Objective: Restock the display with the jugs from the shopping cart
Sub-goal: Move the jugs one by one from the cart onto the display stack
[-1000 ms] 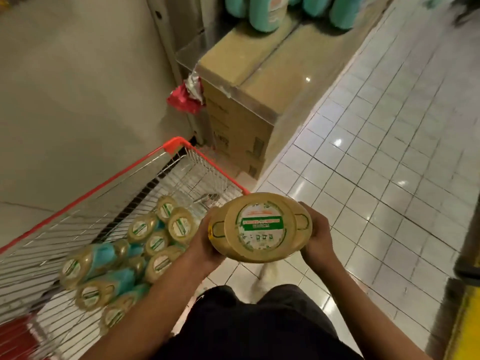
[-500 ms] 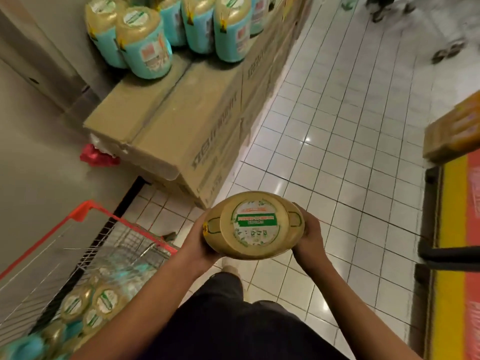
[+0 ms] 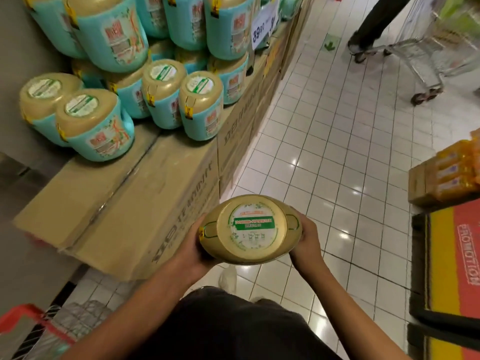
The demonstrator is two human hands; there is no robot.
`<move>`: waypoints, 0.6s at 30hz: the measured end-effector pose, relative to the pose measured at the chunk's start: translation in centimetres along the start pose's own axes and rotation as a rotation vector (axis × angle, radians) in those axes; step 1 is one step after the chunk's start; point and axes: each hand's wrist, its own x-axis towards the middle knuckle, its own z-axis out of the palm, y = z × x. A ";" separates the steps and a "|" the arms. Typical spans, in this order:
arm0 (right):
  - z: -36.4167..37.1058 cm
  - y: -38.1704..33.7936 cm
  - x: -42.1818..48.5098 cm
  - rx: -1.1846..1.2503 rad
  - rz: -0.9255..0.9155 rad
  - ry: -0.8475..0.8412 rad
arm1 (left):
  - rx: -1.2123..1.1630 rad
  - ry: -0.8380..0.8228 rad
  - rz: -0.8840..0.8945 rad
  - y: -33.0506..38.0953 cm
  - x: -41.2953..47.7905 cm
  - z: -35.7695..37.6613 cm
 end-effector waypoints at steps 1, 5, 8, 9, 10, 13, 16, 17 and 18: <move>-0.2 -0.6 2.1 0.003 -0.014 -0.010 | 0.002 0.001 0.014 1.4 0.9 0.7; 0.0 -2.1 10.4 0.032 -0.018 -0.069 | -0.021 0.032 0.080 7.1 3.4 3.0; 0.9 -2.4 16.7 0.041 -0.025 -0.137 | -0.069 0.109 0.150 11.3 4.8 4.1; 1.3 -2.5 18.8 0.045 -0.039 -0.170 | -0.099 0.139 0.171 12.7 5.2 4.2; 1.8 -2.6 21.0 0.057 -0.049 -0.205 | -0.133 0.175 0.190 13.9 5.6 4.3; 3.5 -2.8 27.4 0.094 -0.071 -0.334 | -0.261 0.263 0.250 17.4 6.7 4.8; 5.7 -3.6 33.0 0.107 -0.084 -0.439 | -0.420 0.383 0.340 20.4 7.2 5.6; 6.4 -4.0 34.7 0.112 -0.114 -0.489 | -0.453 0.395 0.379 21.3 7.4 5.9; 7.1 -4.5 36.3 0.119 -0.143 -0.540 | -0.477 0.392 0.419 22.2 7.6 6.2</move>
